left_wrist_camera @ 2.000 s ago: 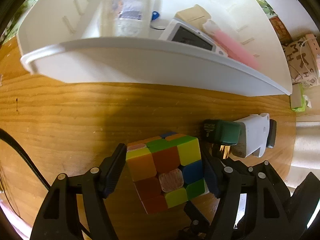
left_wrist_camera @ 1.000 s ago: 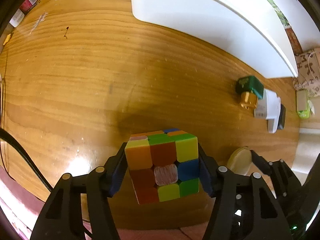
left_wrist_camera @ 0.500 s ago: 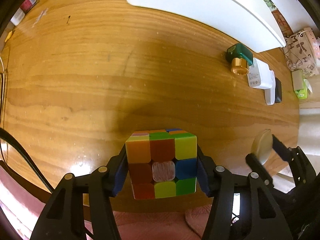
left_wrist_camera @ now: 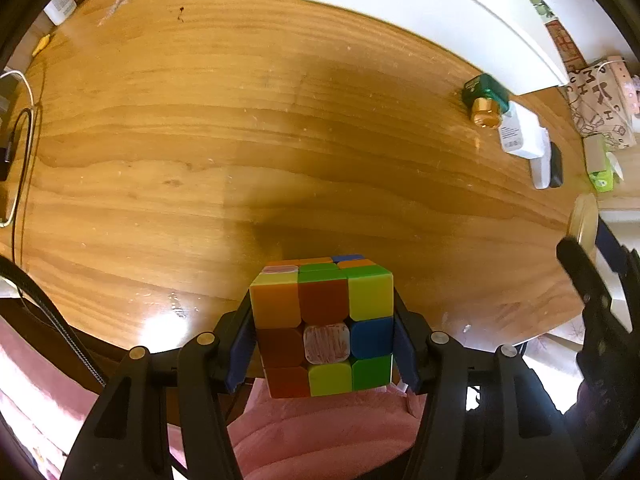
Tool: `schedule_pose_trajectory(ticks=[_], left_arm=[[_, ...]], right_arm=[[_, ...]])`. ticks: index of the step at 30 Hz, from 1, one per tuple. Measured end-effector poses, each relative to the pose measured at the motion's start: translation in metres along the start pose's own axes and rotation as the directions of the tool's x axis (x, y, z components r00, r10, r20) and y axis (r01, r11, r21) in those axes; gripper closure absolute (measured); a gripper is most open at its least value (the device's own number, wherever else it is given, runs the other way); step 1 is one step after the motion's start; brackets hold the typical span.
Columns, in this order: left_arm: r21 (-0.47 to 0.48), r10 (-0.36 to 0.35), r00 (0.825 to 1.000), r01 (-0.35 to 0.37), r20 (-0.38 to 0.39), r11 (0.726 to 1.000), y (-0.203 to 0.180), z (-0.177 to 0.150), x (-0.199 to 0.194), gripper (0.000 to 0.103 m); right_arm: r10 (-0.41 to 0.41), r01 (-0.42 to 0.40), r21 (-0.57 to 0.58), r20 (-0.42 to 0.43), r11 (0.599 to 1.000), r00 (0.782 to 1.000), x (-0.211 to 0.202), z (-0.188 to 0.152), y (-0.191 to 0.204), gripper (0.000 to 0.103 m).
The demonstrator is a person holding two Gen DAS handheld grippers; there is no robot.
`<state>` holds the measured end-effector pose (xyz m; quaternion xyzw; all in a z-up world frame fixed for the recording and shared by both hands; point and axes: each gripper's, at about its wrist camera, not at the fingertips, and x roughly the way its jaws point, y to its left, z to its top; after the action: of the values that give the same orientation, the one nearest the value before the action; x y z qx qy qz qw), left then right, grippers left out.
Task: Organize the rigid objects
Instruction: 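Lift and carry the cube and compact over the white basket with both tools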
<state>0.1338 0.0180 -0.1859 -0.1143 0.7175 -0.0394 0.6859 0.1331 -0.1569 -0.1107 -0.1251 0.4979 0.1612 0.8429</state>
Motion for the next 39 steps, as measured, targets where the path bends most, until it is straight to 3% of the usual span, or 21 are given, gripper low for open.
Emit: schedule_pose_trajectory(ticks=[16,27,35,39], left_arm=[[0.117,-0.007,0.984,-0.014,0.179,0.993,-0.03,0.035,-0.087,0.041],[0.16,0.014,0.947,-0.069,0.321,0.985,-0.052,0.078,-0.14,0.041],[0.159,0.0,0.926,-0.065,0.378,0.985,-0.062,0.113,-0.151,0.041],[0.153,0.0,0.93,-0.06,0.368,0.986,-0.067,0.131,-0.143,0.041]], right_arm=[[-0.03,0.038,-0.042,0.173,0.998,0.984,-0.031,0.06,-0.032,0.048],[-0.015,0.03,-0.05,0.271,0.998,0.963,-0.032,0.107,-0.06,0.048],[0.008,-0.001,-0.025,0.296,1.0,0.955,-0.011,0.128,-0.077,0.048],[0.009,-0.004,-0.017,0.308,1.0,0.951,0.004,0.133,-0.083,0.048]])
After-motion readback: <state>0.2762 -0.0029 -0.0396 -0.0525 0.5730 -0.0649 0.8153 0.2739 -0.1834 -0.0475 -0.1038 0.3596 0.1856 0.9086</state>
